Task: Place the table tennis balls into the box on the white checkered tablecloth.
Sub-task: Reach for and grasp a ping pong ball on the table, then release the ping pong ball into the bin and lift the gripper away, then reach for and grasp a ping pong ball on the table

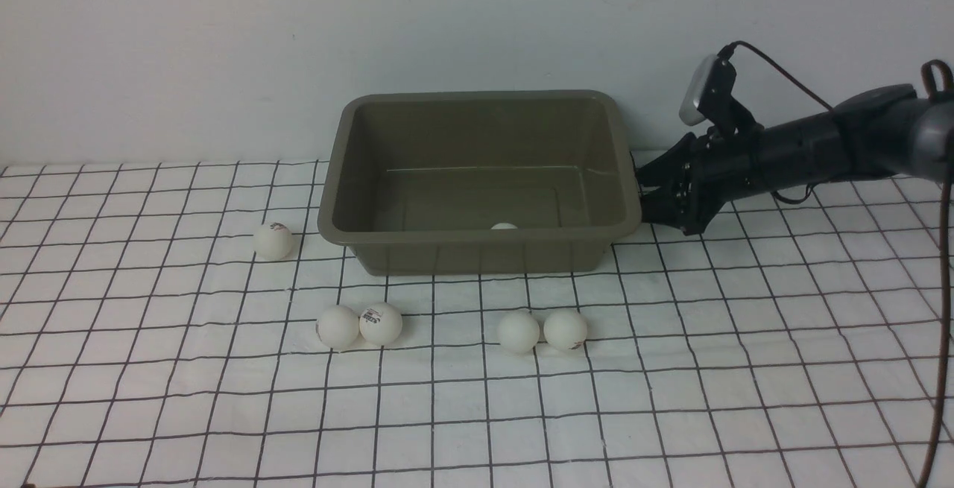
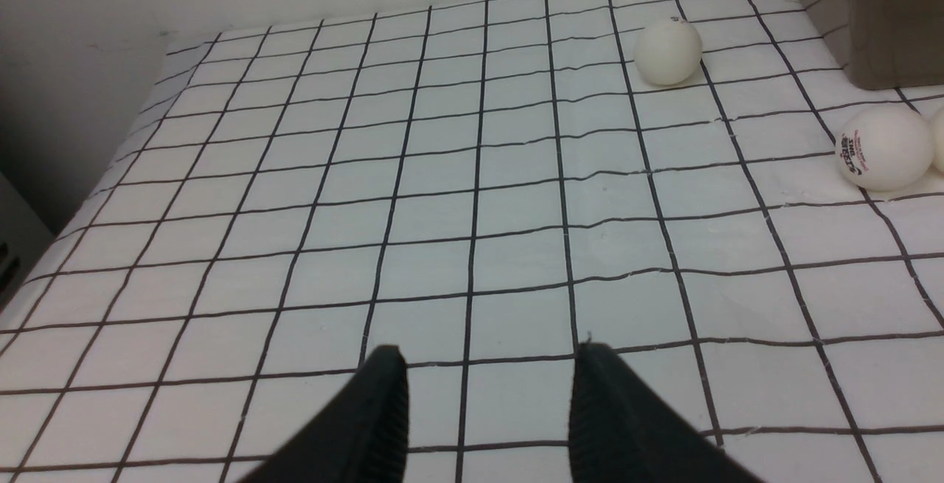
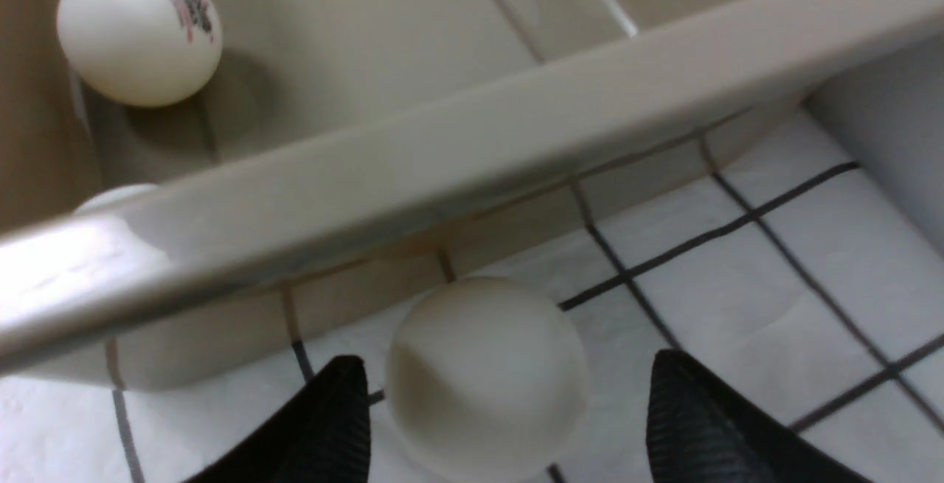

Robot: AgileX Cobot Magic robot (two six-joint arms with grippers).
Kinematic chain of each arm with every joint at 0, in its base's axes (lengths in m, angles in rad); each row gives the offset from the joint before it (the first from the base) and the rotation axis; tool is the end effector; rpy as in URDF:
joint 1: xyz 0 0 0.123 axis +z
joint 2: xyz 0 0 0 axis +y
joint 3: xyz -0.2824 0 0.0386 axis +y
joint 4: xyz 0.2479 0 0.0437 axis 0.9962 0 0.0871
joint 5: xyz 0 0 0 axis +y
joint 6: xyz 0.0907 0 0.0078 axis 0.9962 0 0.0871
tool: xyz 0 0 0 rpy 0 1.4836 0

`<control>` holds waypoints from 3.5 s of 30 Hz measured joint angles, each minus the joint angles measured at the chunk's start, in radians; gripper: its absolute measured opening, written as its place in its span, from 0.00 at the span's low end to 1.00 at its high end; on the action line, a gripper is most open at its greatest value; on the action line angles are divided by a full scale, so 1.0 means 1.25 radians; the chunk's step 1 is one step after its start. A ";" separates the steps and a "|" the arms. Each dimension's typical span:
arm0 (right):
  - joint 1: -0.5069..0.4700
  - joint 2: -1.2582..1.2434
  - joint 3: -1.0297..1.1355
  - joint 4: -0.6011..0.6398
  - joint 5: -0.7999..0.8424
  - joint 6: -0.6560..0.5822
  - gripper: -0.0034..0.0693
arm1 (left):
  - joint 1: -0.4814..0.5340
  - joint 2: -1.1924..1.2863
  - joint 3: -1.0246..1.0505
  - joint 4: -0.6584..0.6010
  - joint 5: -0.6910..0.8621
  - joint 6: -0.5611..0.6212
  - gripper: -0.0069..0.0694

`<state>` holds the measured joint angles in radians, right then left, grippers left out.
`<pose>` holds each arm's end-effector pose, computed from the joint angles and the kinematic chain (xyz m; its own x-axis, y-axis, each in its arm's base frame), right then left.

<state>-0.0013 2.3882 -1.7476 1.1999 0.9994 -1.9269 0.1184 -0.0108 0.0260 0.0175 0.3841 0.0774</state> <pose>0.4845 0.0708 0.1255 -0.1744 -0.5152 -0.8391 -0.9376 0.3473 -0.0184 0.0519 0.0068 0.1704 -0.3151 0.0567 -0.9473 -0.0953 0.9913 0.0910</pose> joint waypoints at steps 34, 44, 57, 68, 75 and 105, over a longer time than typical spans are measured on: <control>-0.086 -0.071 -0.002 0.002 0.078 0.069 0.54 | 0.000 0.000 0.000 0.000 0.000 0.000 0.46; 0.040 -0.167 -0.003 -0.018 0.158 0.120 0.54 | 0.000 0.000 0.000 0.000 0.000 0.000 0.46; 0.113 -0.166 -0.003 -0.091 0.075 0.148 0.76 | 0.000 0.000 0.000 0.000 0.000 0.000 0.46; -0.109 -0.408 -0.002 -0.114 0.101 0.223 0.79 | 0.000 0.000 0.000 0.000 0.000 0.000 0.46; -0.289 -0.544 -0.002 -0.284 -0.032 0.429 0.77 | 0.000 0.000 0.000 0.000 0.000 0.000 0.46; 0.107 -0.730 0.409 -0.521 0.018 0.839 0.77 | 0.000 0.000 0.000 0.000 0.000 0.000 0.46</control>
<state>0.1321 1.4763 -1.2367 0.5480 1.0215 -0.8780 0.1184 -0.0108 0.0260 0.0175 0.3841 0.0774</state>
